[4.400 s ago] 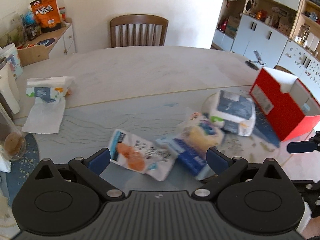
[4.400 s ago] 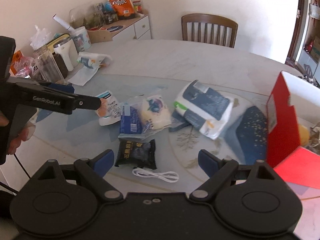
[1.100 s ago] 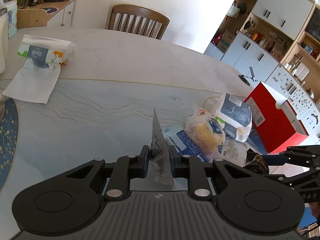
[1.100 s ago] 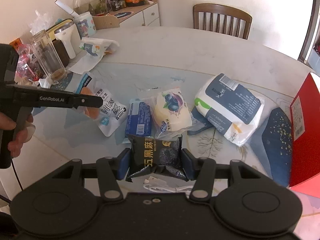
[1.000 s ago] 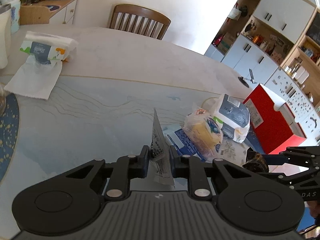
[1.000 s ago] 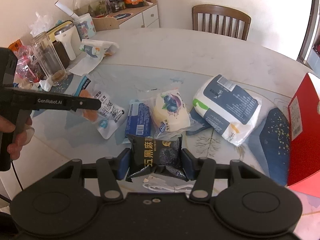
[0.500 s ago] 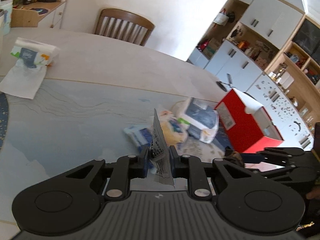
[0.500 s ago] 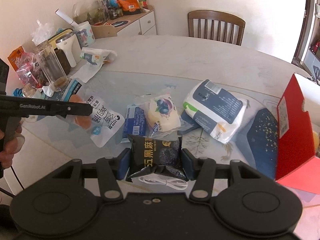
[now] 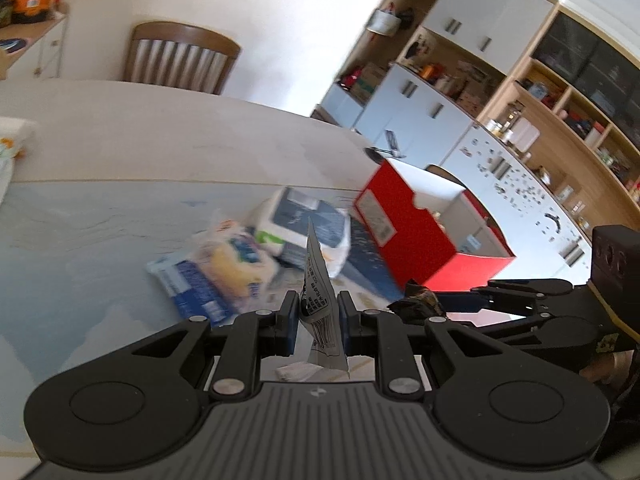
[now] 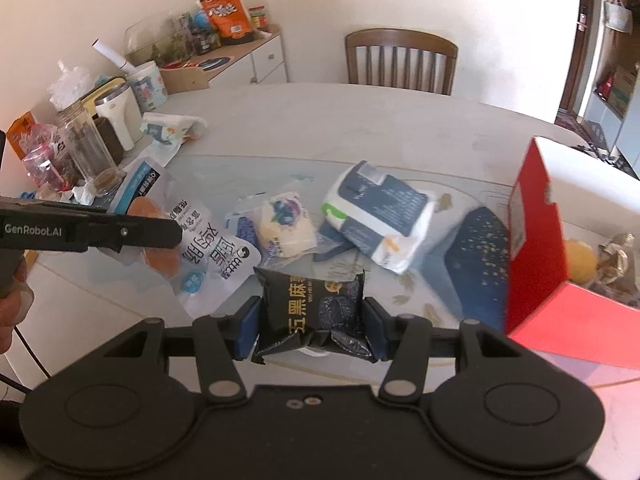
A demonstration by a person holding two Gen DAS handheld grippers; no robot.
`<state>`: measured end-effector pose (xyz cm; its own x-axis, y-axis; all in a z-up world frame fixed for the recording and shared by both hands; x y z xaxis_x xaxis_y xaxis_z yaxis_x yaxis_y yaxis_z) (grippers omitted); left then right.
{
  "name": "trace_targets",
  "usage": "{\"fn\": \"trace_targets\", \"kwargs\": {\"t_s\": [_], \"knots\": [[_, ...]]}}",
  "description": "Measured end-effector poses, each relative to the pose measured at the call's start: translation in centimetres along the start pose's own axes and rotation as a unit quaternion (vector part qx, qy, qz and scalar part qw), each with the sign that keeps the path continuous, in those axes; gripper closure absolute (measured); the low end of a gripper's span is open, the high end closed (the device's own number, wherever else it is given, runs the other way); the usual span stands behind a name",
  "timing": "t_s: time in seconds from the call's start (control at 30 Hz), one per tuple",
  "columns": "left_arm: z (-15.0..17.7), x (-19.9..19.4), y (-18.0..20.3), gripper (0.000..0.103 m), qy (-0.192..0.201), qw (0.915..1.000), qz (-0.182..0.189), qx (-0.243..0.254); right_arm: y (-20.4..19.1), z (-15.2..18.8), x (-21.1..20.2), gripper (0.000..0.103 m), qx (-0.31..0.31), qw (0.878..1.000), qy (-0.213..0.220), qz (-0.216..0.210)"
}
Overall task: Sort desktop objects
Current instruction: 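Carry the white snack bag and black packet over the red shoebox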
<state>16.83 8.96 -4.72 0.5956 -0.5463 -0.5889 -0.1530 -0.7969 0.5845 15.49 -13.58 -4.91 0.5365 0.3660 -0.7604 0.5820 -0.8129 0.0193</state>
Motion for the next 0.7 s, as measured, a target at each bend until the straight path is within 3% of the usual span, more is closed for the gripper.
{"fn": "trace_targets", "kwargs": {"t_s": [0.7], "knots": [[0.7, 6.2, 10.9, 0.085, -0.033, 0.9943, 0.058, 0.083, 7.9, 3.6, -5.7, 0.051, 0.047, 0.997, 0.022, 0.053]]}}
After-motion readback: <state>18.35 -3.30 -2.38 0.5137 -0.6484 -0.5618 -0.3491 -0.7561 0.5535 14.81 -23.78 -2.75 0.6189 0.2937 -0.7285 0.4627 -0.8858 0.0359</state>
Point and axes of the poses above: each gripper's, at about its wrist camera, not at the fingertips, and x roughly the way its jaws point, y to its right, z to its underside, the point moved 3 cm from there along x, roughly the way its jaws point, and after that the axes turned 12 degrees about -x, right-handed, at the moved point
